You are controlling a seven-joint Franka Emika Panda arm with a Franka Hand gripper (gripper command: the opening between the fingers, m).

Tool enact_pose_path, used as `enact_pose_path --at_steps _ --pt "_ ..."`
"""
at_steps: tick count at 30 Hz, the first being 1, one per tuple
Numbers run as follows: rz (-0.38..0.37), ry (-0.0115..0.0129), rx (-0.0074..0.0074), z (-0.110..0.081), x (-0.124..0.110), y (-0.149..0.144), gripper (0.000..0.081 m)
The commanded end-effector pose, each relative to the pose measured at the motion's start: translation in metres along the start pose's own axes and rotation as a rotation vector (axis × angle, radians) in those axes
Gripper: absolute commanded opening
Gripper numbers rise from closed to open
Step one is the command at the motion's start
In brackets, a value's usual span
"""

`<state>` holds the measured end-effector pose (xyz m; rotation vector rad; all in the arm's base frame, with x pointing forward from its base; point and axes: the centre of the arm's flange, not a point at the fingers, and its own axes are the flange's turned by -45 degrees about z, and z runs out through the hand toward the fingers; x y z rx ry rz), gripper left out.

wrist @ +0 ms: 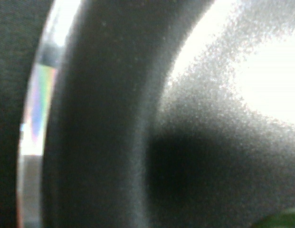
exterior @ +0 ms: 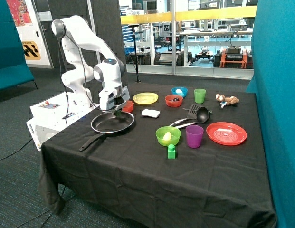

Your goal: Cook the capsicum and place it on a plate

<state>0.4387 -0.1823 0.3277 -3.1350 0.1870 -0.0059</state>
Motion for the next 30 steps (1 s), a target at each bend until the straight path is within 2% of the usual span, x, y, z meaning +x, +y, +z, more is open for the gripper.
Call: enact_pose_path --at_steps 1,11,16,30 --pt "-0.023 -0.0037 -0.0012 -0.024 0.002 -0.007 0.0000" --pt "-0.067 -0.0037 -0.0011 -0.044 0.002 -0.031 0.0000" --pt "-0.071 -0.0037 -0.0011 -0.049 0.001 -0.042 0.0000" --pt "-0.150 -0.0038 -0.0010 -0.064 -0.002 -0.085 0.0000"
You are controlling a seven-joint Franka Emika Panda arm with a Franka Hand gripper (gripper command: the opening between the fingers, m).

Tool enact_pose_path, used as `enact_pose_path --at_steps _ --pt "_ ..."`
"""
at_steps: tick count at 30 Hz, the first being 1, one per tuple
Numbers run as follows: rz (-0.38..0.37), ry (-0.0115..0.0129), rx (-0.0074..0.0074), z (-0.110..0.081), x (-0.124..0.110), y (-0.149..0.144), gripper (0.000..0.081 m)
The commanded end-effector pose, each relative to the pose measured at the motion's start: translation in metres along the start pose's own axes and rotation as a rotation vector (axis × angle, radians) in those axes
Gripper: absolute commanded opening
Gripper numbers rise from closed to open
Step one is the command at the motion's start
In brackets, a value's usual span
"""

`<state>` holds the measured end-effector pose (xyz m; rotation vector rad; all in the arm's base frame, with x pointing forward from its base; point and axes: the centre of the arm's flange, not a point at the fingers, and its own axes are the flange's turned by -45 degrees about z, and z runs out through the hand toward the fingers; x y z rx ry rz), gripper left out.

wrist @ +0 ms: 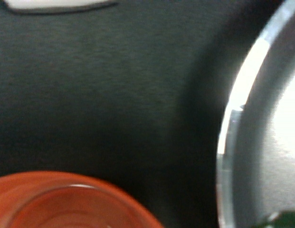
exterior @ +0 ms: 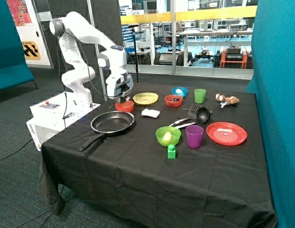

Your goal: Cook the capsicum and place it on a plate

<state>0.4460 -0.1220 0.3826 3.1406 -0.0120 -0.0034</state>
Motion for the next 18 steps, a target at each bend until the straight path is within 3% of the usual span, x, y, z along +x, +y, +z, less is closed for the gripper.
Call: enact_pose_path --at_steps 1,18 --pt "-0.049 0.0022 0.0009 -0.010 0.000 -0.028 0.0000" --pt "-0.158 0.0022 0.0008 -0.013 -0.011 -0.091 0.0000"
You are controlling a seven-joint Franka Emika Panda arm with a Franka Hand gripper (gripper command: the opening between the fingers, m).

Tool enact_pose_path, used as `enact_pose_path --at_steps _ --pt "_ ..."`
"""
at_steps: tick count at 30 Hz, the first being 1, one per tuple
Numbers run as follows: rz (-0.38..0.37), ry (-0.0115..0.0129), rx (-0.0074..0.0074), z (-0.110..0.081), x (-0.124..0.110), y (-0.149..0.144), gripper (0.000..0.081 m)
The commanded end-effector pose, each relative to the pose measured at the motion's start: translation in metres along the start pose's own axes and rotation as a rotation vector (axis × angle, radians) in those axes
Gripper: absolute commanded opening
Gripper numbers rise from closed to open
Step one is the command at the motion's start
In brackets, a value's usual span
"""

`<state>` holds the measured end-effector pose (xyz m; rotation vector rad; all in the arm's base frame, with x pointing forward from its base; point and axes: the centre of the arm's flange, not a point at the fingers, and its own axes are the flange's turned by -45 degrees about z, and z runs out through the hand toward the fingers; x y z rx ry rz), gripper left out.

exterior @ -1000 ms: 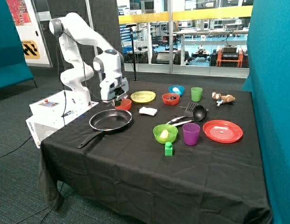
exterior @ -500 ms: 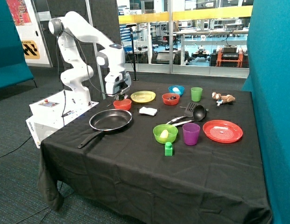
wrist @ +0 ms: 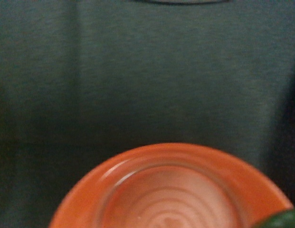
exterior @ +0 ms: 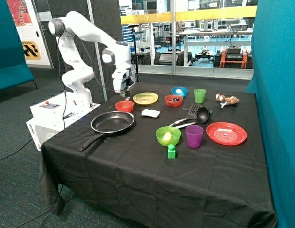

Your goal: Cook the capsicum and place it on a plate

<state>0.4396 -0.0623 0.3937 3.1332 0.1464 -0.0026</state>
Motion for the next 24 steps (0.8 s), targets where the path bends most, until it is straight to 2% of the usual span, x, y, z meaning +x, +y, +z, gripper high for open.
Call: enact_pose_path --at_steps 1,18,24 --pt "-0.065 0.0020 0.0048 -0.002 -0.001 -0.037 0.0000" --pt "-0.147 0.0022 0.0047 -0.003 0.005 -0.096 0.0000" --pt "-0.202 0.0024 0.0047 -0.001 0.007 -0.125 0.0000"
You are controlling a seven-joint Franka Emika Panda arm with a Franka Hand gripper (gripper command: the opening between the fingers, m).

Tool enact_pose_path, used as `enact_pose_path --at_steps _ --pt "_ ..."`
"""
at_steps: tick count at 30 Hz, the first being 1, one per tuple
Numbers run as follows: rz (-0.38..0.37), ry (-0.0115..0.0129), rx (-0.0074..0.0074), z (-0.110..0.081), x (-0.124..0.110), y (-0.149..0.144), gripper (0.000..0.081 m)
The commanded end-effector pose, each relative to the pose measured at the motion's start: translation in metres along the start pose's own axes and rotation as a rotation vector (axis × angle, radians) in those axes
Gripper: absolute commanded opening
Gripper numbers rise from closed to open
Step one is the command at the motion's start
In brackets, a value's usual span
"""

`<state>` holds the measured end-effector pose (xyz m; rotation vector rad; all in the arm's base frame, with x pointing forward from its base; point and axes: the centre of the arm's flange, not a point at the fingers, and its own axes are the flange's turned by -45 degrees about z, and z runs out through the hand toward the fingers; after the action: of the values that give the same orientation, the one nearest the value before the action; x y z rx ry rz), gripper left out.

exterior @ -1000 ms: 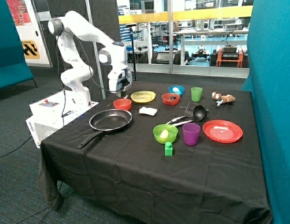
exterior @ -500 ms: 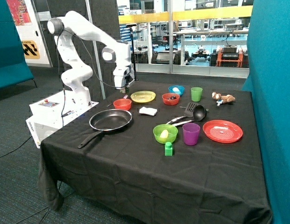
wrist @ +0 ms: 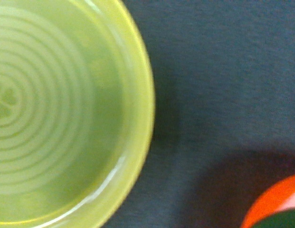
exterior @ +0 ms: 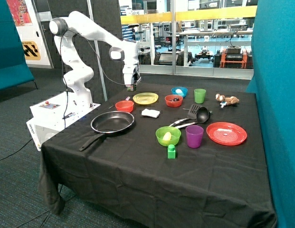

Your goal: Cook the capsicum and place it on a plate

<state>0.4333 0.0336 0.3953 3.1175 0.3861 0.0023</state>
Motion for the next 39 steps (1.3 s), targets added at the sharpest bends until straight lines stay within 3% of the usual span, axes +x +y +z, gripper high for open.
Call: enact_pose_path --at_steps 1,13,19,39 --pt "-0.061 -0.0014 0.0005 0.002 0.009 -0.034 0.0000" --pt "-0.162 -0.0014 0.0006 0.014 0.020 -0.091 0.0000" --pt "-0.177 -0.0014 0.0006 0.018 0.026 -0.106 0.0000" --pt "-0.128 -0.0014 0.0006 0.052 0.058 -0.105 0.0000"
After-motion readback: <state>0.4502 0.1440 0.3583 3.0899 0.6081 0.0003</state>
